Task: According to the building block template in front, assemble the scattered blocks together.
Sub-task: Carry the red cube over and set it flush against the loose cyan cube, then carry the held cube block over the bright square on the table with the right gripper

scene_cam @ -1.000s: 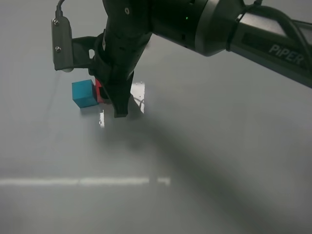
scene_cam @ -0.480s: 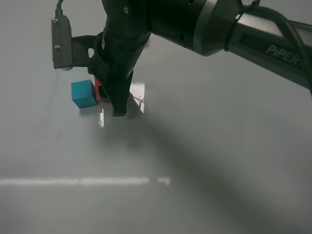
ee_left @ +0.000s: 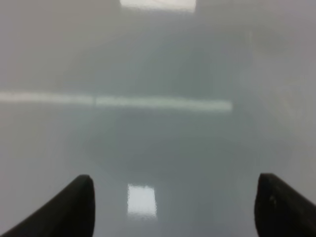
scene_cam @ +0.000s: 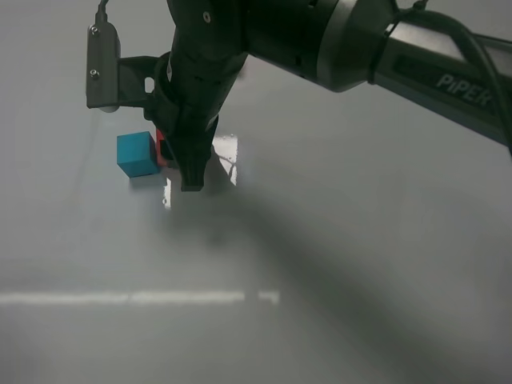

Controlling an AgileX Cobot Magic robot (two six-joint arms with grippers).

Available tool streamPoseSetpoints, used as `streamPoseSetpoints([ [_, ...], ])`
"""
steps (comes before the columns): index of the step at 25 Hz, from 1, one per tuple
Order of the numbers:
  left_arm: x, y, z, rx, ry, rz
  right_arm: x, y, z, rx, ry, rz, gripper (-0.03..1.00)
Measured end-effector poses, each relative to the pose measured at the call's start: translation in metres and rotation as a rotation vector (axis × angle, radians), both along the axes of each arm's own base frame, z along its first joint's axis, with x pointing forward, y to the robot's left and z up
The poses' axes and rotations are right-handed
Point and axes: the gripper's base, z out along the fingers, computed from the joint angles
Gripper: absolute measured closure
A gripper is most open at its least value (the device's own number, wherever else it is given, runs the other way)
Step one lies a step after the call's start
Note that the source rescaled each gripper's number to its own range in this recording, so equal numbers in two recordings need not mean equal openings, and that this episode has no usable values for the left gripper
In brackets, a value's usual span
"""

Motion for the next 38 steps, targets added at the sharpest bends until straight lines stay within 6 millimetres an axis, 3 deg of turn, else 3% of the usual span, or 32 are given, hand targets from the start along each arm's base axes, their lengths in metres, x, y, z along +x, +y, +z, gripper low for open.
streamPoseSetpoints([
  [14, 0.000, 0.000, 0.000, 0.000, 0.000, 0.000, -0.003, 0.000, -0.002, 0.008, 0.037, -0.027, 0.94],
  [16, 0.000, 0.000, 0.000, 0.000, 0.000, 0.000, -0.003, 0.000, -0.002, 0.012, 0.037, -0.025, 0.89],
  [21, 0.000, 0.000, 0.000, 0.000, 0.000, 0.000, -0.004, 0.003, 0.000, 0.030, 0.025, -0.012, 0.61],
  [29, 0.000, 0.000, 0.000, 0.000, 0.000, 0.000, -0.006, 0.003, 0.000, 0.028, 0.033, -0.025, 0.57],
  [34, 0.000, 0.000, 0.000, 0.000, 0.000, 0.000, -0.017, 0.001, 0.013, 0.061, 0.026, -0.034, 0.56],
  [38, 0.000, 0.000, 0.000, 0.000, 0.000, 0.000, -0.025, 0.004, 0.020, 0.104, 0.025, -0.030, 0.48],
])
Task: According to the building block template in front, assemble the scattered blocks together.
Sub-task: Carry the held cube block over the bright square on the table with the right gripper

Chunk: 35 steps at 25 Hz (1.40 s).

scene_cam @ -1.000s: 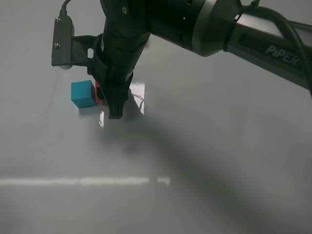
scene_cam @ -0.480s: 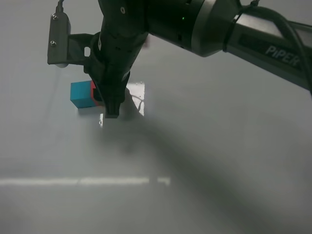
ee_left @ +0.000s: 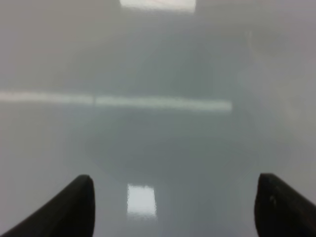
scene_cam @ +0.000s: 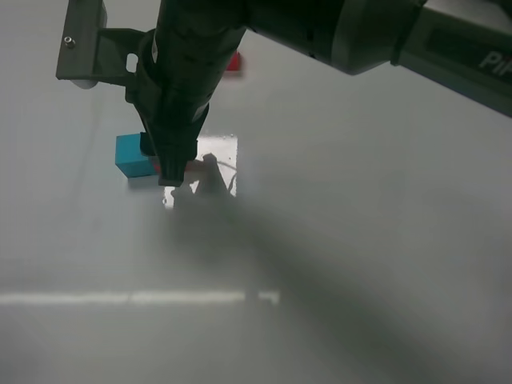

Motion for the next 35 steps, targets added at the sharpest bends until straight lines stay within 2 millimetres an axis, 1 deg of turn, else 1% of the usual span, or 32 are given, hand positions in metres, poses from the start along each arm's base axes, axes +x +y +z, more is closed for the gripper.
streamPoseSetpoints([
  [1, 0.000, 0.000, 0.000, 0.000, 0.000, 0.000, -0.002, 0.002, 0.001, 0.014, -0.003, 0.007, 0.43],
  [4, 0.000, 0.000, 0.000, -0.005, 0.000, 0.003, -0.003, 0.003, 0.002, 0.036, 0.001, 0.016, 0.37],
  [7, 0.000, 0.000, 0.000, 0.000, 0.000, 0.000, -0.003, 0.004, 0.003, 0.049, -0.002, 0.021, 0.35],
  [11, 0.000, 0.000, 0.000, 0.000, 0.000, 0.000, -0.003, 0.006, 0.005, 0.065, -0.014, 0.029, 0.36],
  [18, 0.000, 0.000, 0.000, 0.000, 0.000, 0.000, 0.001, 0.015, -0.003, 0.094, -0.017, 0.047, 0.36],
  [26, 0.000, 0.000, 0.000, 0.000, 0.000, 0.000, 0.001, 0.015, -0.003, 0.095, -0.016, 0.046, 0.36],
  [31, 0.000, 0.000, 0.000, 0.000, 0.000, 0.000, 0.001, 0.014, -0.004, 0.154, 0.039, -0.019, 0.36],
  [35, 0.000, 0.000, 0.000, 0.000, 0.000, 0.000, 0.000, 0.013, -0.005, 0.152, 0.062, -0.041, 0.37],
])
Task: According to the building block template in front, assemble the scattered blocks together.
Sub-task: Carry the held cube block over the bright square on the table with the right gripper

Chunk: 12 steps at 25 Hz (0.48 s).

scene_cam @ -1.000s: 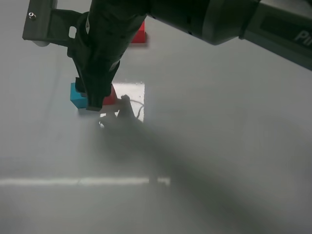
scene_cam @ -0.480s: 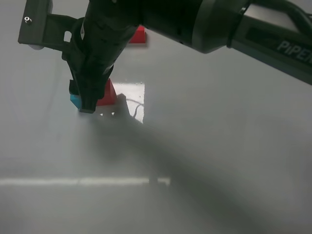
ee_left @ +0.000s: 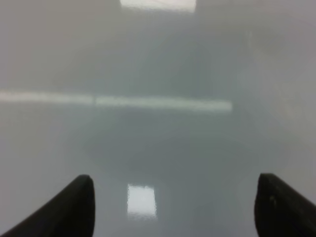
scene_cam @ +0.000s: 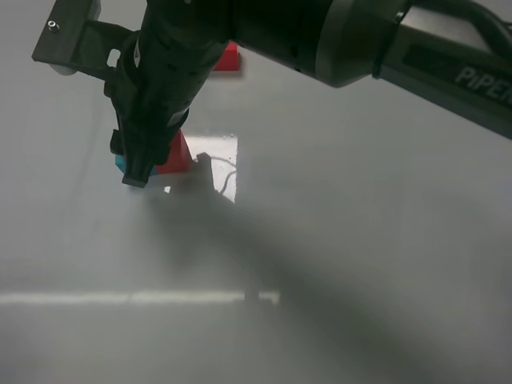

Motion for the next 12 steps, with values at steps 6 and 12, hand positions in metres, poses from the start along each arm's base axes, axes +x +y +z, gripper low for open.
streamPoseSetpoints([
  [6, 0.0000, 0.0000, 0.0000, 0.000, 0.000, 0.000, -0.0002, -0.0015, -0.0014, -0.027, 0.003, 0.000, 0.06],
  [12, 0.0000, 0.0000, 0.0000, 0.000, 0.000, 0.000, 0.0006, -0.0021, -0.0011, -0.054, -0.025, 0.015, -0.02],
])
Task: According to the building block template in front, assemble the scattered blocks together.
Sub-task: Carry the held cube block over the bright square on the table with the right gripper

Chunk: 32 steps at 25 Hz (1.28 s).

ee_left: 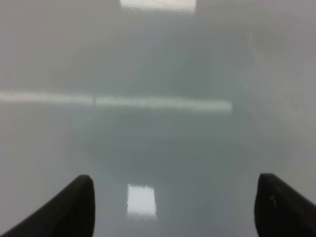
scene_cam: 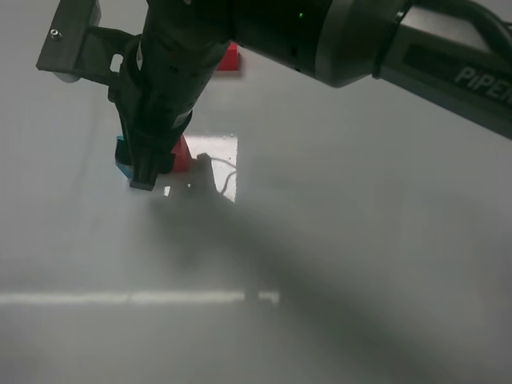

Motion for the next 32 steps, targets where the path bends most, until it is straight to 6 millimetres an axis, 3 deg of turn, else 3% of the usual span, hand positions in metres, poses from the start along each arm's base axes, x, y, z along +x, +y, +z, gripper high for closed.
streamPoseSetpoints([
  [11, 0.000, 0.000, 0.000, 0.000, 0.000, 0.000, 0.002, -0.001, 0.001, -0.043, -0.056, 0.023, -0.03],
  [30, 0.000, 0.000, 0.000, 0.000, 0.000, 0.000, 0.022, 0.005, -0.025, -0.078, -0.027, 0.005, -0.03],
  [32, 0.000, 0.000, 0.000, 0.000, 0.000, 0.000, 0.022, 0.005, -0.025, -0.076, -0.025, 0.005, 0.03],
])
